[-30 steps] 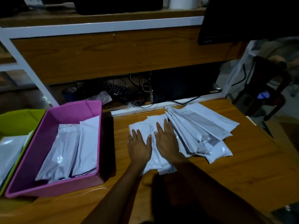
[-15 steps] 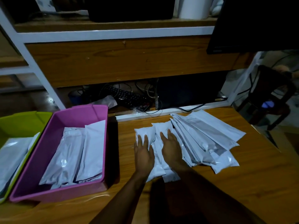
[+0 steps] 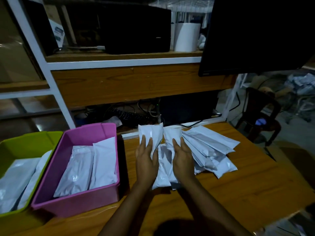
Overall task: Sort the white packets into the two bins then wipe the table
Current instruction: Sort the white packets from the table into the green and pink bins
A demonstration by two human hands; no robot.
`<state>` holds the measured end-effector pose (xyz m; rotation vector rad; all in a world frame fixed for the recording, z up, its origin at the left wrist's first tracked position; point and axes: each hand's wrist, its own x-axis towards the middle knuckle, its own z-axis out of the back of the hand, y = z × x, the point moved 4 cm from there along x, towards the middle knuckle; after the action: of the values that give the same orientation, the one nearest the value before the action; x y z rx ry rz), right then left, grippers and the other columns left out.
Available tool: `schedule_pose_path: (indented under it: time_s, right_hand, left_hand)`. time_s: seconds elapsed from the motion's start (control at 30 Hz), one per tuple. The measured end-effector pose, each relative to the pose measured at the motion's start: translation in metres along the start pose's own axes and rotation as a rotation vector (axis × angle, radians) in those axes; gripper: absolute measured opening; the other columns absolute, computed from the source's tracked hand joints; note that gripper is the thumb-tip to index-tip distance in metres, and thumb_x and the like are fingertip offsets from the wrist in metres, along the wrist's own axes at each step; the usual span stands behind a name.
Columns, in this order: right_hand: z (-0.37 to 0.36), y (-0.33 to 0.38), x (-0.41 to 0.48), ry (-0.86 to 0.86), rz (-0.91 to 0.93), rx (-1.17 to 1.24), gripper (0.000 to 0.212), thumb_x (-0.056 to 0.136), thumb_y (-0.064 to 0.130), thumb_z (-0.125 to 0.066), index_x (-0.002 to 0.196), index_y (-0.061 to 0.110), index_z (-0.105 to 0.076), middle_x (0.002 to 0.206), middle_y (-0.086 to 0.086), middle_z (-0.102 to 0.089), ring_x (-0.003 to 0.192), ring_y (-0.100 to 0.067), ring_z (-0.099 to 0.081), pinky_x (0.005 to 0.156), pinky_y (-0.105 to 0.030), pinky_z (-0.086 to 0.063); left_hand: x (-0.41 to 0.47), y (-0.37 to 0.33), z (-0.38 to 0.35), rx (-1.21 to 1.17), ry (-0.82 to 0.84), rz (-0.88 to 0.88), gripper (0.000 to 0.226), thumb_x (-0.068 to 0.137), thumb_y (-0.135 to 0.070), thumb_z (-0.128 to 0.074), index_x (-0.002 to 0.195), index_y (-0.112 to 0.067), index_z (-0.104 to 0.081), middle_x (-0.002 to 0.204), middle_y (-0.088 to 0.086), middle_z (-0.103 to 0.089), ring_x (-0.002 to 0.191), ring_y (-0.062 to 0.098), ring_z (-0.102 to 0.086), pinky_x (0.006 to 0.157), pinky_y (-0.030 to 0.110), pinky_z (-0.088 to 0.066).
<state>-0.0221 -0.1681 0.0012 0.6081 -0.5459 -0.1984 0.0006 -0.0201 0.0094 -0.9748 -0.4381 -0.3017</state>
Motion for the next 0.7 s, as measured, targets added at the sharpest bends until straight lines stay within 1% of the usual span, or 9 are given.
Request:
schedule_pose_path:
  time_s: [0.1,0.13,0.23,0.3,0.37,0.43,0.5,0.6,0.7]
  right_hand:
    - [0.024,0.024,-0.033,-0.141,0.045,0.074,0.046,0.094,0.001,-0.044,0.137,0.013,-0.052,0.15,-0.018,-0.038,0.136,-0.037,-0.041,0.105,-0.045,-0.043]
    - [0.031,0.034,-0.046,-0.178,0.056,0.089,0.045,0.093,0.006,-0.042,0.137,0.012,-0.052,0.149,-0.019,-0.039,0.135,-0.037,-0.041,0.105,-0.044,-0.041]
    - [0.046,0.067,-0.09,-0.238,0.088,0.113,0.044,0.094,0.012,-0.041,0.137,0.013,-0.052,0.15,-0.017,-0.039,0.135,-0.034,-0.042,0.104,-0.038,-0.038]
    - [0.053,0.09,-0.119,-0.265,0.105,0.12,0.043,0.097,0.015,-0.039,0.138,0.015,-0.051,0.151,-0.014,-0.038,0.135,-0.032,-0.041,0.104,-0.038,-0.037]
    - [0.058,0.113,-0.147,-0.263,0.111,0.145,0.045,0.099,0.023,-0.03,0.14,0.018,-0.048,0.152,-0.012,-0.036,0.137,-0.029,-0.038,0.107,-0.038,-0.036]
    - [0.061,0.135,-0.172,-0.246,0.11,0.172,0.05,0.098,0.028,-0.024,0.141,0.019,-0.047,0.154,-0.01,-0.034,0.139,-0.028,-0.036,0.107,-0.039,-0.04]
    - [0.061,0.157,-0.193,-0.235,0.113,0.204,0.048,0.099,0.026,-0.026,0.142,0.02,-0.047,0.155,-0.009,-0.033,0.139,-0.028,-0.036,0.105,-0.042,-0.044]
    - [0.055,0.192,-0.216,-0.211,0.13,0.245,0.045,0.098,0.016,-0.037,0.142,0.02,-0.047,0.155,-0.008,-0.032,0.14,-0.027,-0.035,0.103,-0.044,-0.047]
    - [0.042,0.228,-0.232,-0.187,0.13,0.262,0.046,0.096,0.014,-0.038,0.141,0.021,-0.048,0.154,-0.008,-0.033,0.14,-0.028,-0.036,0.102,-0.046,-0.048]
  left_hand:
    - [-0.019,-0.02,0.033,-0.008,-0.017,-0.08,0.048,0.096,-0.021,-0.056,0.143,-0.019,-0.045,0.156,-0.006,-0.024,0.142,0.008,-0.021,0.112,0.013,-0.012]
    - [-0.028,-0.025,0.045,-0.012,-0.023,-0.093,0.048,0.096,-0.02,-0.057,0.143,-0.019,-0.045,0.156,-0.006,-0.025,0.142,0.009,-0.021,0.113,0.014,-0.013]
    - [-0.059,-0.035,0.085,-0.043,-0.05,-0.095,0.049,0.094,-0.018,-0.059,0.142,-0.02,-0.046,0.156,-0.005,-0.026,0.142,0.014,-0.027,0.113,0.031,-0.026]
    - [-0.08,-0.038,0.114,-0.038,-0.061,-0.107,0.051,0.093,-0.015,-0.06,0.141,-0.019,-0.046,0.155,-0.004,-0.027,0.141,0.017,-0.029,0.11,0.034,-0.029]
    - [-0.101,-0.039,0.143,-0.023,-0.053,-0.107,0.052,0.093,-0.015,-0.06,0.142,-0.019,-0.045,0.155,-0.005,-0.026,0.14,0.013,-0.028,0.109,0.029,-0.027]
    - [-0.121,-0.039,0.173,-0.001,-0.061,-0.096,0.052,0.093,-0.017,-0.06,0.143,-0.02,-0.044,0.156,-0.006,-0.025,0.14,0.008,-0.025,0.11,0.025,-0.024]
    - [-0.138,-0.036,0.204,0.024,-0.08,-0.093,0.051,0.094,-0.018,-0.059,0.142,-0.02,-0.044,0.157,-0.004,-0.027,0.141,0.008,-0.025,0.11,0.027,-0.025]
    - [-0.153,-0.018,0.25,0.081,-0.106,-0.089,0.052,0.093,-0.017,-0.059,0.143,-0.017,-0.045,0.157,-0.003,-0.025,0.141,0.008,-0.024,0.11,0.028,-0.026]
    - [-0.161,0.005,0.295,0.14,-0.15,-0.064,0.052,0.092,-0.022,-0.057,0.142,-0.016,-0.047,0.157,-0.003,-0.024,0.139,0.009,-0.024,0.108,0.028,-0.027]
